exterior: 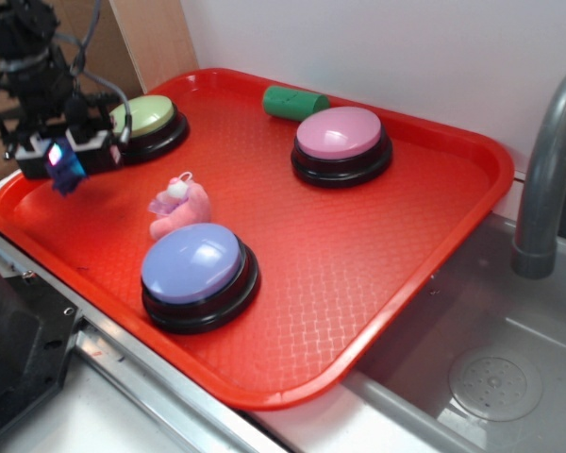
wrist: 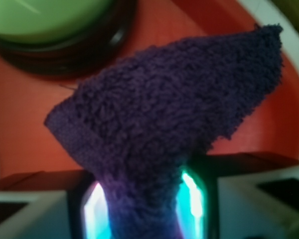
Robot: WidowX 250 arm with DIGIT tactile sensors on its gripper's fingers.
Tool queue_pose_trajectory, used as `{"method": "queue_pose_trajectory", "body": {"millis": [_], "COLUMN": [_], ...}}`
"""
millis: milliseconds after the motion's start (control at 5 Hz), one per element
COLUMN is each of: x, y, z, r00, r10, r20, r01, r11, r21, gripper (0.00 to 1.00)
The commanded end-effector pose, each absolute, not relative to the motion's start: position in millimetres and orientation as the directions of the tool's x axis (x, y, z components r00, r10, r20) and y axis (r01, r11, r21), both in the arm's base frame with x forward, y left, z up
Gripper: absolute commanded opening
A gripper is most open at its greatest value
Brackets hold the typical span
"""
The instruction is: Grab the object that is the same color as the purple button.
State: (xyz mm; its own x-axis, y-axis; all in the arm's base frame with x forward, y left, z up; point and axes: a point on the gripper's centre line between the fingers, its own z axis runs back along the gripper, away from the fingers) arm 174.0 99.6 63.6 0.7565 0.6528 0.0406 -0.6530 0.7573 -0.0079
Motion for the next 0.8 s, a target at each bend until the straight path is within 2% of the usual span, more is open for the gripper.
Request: {"method": "queue_pose_trajectory", "body": {"millis": [0,200,400,600], "x": [186,185,184,179], "y": [61,37,11,10], "z": [134,149,154,152], "r00": [0.935,0.967,0.979,0.978], "r10": [0.344,0.212,0.106,0.127], "r20": [0.089,0.138,0.173,0.168], "r01": [-0.345,-0.215,-0.103,-0.114], "r11": [0.939,0.977,0.994,0.99], "r21": [0.001,0.006,-0.027,-0.089], "gripper": [0.0,0.0,0.0,0.0]}}
